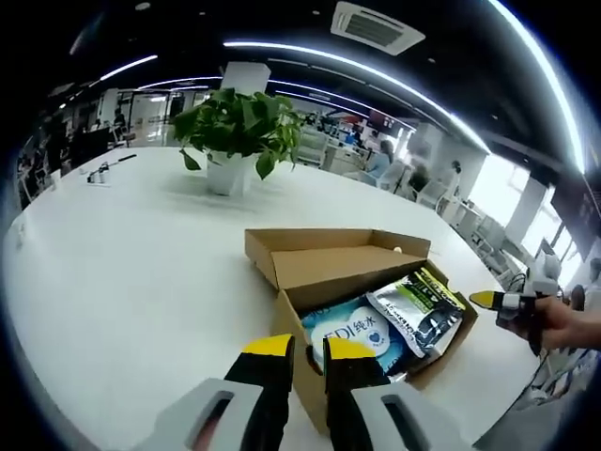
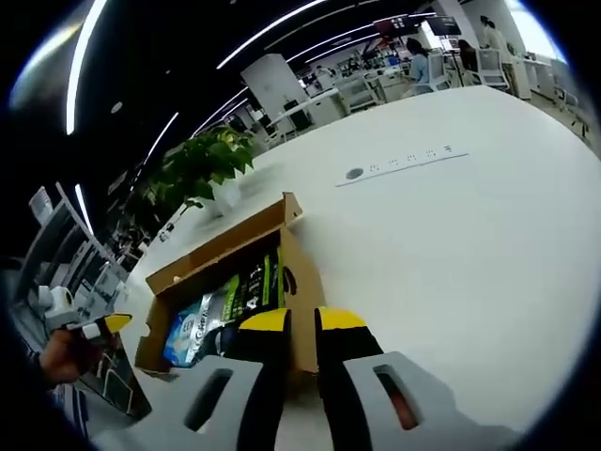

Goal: Operate the shoe box by opening the lid, removing the specified soft item, and placing it in the target area until the item is outside and the box remains undamaged.

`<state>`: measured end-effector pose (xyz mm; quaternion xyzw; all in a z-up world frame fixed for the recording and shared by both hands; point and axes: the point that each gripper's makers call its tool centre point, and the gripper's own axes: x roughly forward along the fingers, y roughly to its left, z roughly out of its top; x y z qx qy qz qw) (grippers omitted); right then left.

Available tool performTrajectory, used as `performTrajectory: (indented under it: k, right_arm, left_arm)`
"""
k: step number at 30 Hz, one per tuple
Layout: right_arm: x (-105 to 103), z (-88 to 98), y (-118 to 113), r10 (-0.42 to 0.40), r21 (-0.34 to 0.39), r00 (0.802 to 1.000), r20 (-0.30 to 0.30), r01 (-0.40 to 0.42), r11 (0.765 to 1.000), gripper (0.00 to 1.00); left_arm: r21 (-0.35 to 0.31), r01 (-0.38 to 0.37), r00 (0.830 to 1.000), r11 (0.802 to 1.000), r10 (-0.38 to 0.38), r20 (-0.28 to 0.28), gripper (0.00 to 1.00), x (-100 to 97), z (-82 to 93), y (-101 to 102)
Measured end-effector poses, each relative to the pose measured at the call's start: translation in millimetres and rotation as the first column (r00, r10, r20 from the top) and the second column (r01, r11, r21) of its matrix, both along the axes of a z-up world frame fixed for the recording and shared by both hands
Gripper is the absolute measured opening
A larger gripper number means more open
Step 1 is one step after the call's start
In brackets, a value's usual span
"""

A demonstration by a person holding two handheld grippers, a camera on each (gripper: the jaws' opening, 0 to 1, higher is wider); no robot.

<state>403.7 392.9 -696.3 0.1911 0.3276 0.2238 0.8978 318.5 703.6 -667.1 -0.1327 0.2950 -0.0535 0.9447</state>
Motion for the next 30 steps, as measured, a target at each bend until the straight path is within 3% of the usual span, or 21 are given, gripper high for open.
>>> performTrajectory:
  k: [12, 18, 30]
  right_arm:
    - [-19, 2.4, -15, -0.044, 0.04, 0.999, 0.006, 0.044, 0.998, 0.07]
    - [-27, -0.1, -19, -0.06, 0.052, 0.998, 0.002, 0.06, 0.997, 0.06]
    - [-44, 2.1, -32, -0.09, 0.095, 0.996, 0.0, 0.09, 0.991, 0.09]
  left_arm:
    - [-0.006, 0.045, 0.999, 0.999, -0.045, -0.011, 0.12, -1.6, 0.6, -21]
    - [-0.02, 0.079, 0.997, 0.997, -0.079, -0.003, 0.12, 1.6, 3.0, -41]
    - [-0.066, 0.157, 0.987, 0.985, -0.159, -0.028, 0.13, 15.1, -9.4, -82]
